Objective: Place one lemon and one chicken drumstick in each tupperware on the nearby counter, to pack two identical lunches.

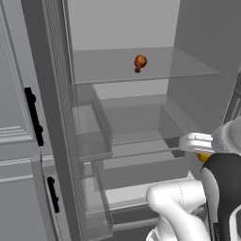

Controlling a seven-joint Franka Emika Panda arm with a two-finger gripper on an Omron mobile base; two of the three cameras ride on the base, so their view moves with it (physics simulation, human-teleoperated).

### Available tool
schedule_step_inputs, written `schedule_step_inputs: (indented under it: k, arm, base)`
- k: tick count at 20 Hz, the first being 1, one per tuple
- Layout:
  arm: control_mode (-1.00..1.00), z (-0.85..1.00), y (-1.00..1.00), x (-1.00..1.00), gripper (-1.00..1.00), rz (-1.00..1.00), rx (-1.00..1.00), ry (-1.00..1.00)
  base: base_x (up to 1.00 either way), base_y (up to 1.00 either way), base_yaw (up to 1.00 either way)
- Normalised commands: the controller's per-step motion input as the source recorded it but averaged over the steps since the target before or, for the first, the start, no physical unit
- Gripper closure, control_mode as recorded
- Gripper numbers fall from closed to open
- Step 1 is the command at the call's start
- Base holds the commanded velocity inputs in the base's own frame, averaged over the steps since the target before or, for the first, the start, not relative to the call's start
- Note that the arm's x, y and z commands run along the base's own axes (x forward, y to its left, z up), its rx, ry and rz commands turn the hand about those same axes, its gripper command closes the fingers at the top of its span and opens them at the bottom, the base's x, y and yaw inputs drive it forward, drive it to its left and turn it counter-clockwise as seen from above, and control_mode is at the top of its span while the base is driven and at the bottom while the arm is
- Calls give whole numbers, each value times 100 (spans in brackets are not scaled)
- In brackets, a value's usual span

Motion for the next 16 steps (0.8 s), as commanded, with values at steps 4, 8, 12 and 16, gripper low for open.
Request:
schedule_step_inputs:
  k: [4,8,12,16]
  arm:
    - [100,0,0,0,100,0,0,0]
    - [100,0,0,0,100,0,0,0]
    - [100,0,0,0,100,0,0,0]
    - [100,0,0,0,100,0,0,0]
  base:
    - [-84,0,0]
    - [-100,-18,-5]
    - [-93,-79,-31]
    - [-45,-68,-43]
